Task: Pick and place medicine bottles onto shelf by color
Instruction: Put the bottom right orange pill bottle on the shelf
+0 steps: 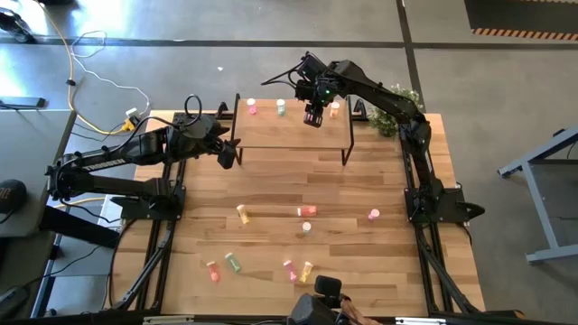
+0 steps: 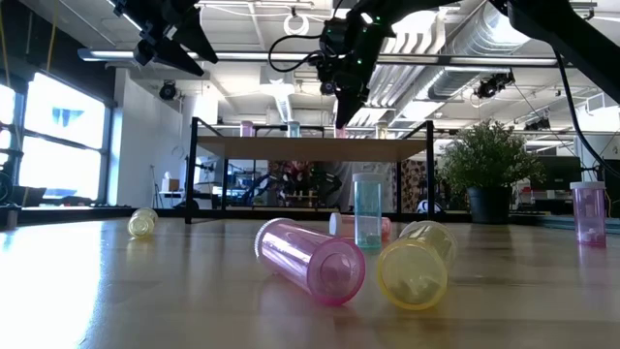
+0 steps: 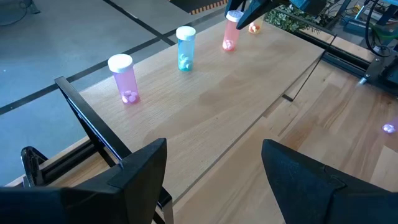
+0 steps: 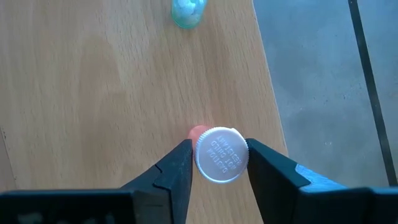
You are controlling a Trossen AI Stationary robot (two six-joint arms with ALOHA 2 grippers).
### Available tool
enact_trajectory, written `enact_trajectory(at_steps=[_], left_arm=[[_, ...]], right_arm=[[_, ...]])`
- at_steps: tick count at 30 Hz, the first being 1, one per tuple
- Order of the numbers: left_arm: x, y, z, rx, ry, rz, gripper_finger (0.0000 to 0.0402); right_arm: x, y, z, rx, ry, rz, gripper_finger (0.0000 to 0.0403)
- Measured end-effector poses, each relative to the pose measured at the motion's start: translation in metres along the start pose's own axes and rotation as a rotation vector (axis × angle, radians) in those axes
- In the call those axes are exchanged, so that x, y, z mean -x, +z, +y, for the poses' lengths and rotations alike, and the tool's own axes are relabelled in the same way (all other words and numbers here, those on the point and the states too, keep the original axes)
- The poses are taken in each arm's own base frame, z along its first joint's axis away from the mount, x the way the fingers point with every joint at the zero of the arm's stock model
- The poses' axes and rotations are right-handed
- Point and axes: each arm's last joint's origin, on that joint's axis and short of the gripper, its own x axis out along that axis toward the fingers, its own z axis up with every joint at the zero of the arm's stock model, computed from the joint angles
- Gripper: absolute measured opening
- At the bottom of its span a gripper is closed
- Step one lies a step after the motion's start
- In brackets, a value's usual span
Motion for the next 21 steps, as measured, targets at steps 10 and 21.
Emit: enact_trajectory(at_steps=[10,21], left_arm=[[0.0,0.0,0.0,0.0,0.0,0.0,0.0255],[-0.0001,0.0,0.0,0.0,0.0,0.0,0.0255]], right_arm=[[0.0,0.0009,-0.0012,0.0,-0.029,-0.002,0.0193],[0.0,-0.0008,-0.0013,-0.011,-0.047,0.022,0.0195]])
